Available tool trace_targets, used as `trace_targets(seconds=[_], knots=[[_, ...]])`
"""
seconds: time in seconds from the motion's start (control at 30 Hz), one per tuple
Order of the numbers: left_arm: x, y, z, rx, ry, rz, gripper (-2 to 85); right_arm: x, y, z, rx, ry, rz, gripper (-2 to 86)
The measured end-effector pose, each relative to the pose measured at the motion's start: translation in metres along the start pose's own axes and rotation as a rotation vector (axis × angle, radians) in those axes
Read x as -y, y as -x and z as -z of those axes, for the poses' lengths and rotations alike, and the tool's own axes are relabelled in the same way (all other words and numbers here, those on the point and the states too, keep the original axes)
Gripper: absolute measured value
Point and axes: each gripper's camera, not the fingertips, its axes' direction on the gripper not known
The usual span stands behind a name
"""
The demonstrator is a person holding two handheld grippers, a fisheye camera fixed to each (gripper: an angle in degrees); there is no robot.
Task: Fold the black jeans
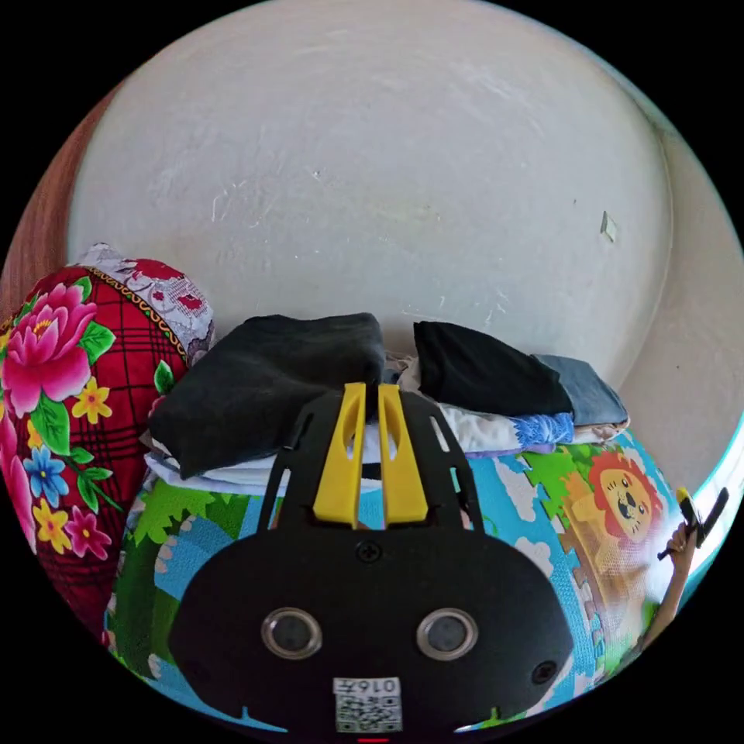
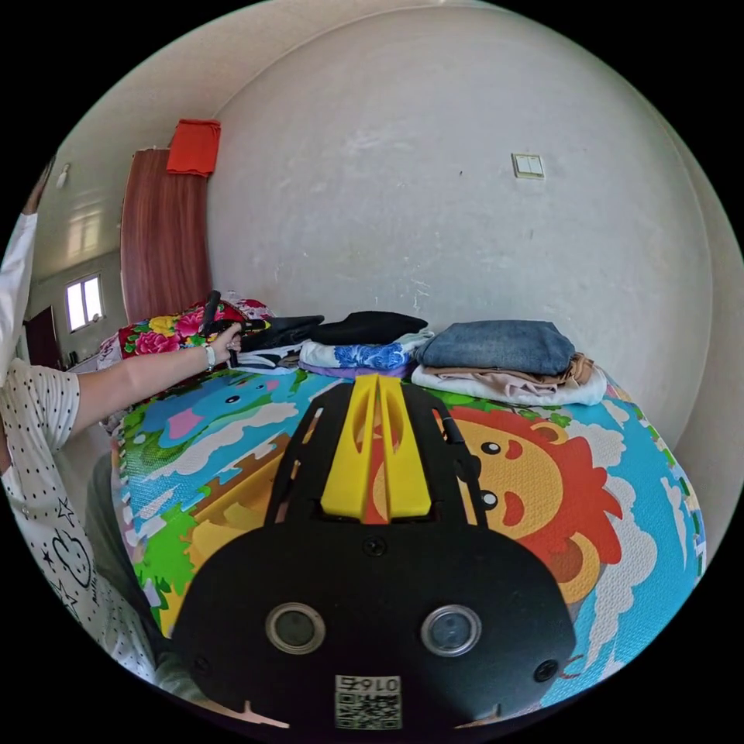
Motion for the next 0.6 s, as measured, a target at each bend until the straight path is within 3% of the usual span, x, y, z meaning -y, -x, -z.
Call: trace_targets(seconds=[0.07,0.23,0.4,0.5,0.6], knots=[[-0.003,0.004,0.03,-0.084,0.014,-0.053,-0.4,-0.002,0.002,-0.004,0.01,-0.004,-0.012,0.2],[-0.014,0.002,0.161,-0.62,-0.095,-0.041,-0.6,-0.006,0.008,-0.015,0.057,-0.017,-0.046,0.1],[-0.008,-0.097,0.286,-0.723,-0.256,-0.237,-0.7,-0.008,0.022,-0.023,0.081,-0.039,-0.042,0.1],[-0.005,-0.154,0.341,-0.741,-0.394,-0.199,-0.6,-0.01,0.028,-0.026,0.086,-0.053,-0.045,0.0],[-0.006,-0.212,0.35,-0.674,-0.357,-0.178,-0.6,-0.011,0.035,-0.027,0.096,-0.076,-0.048,0.0]])
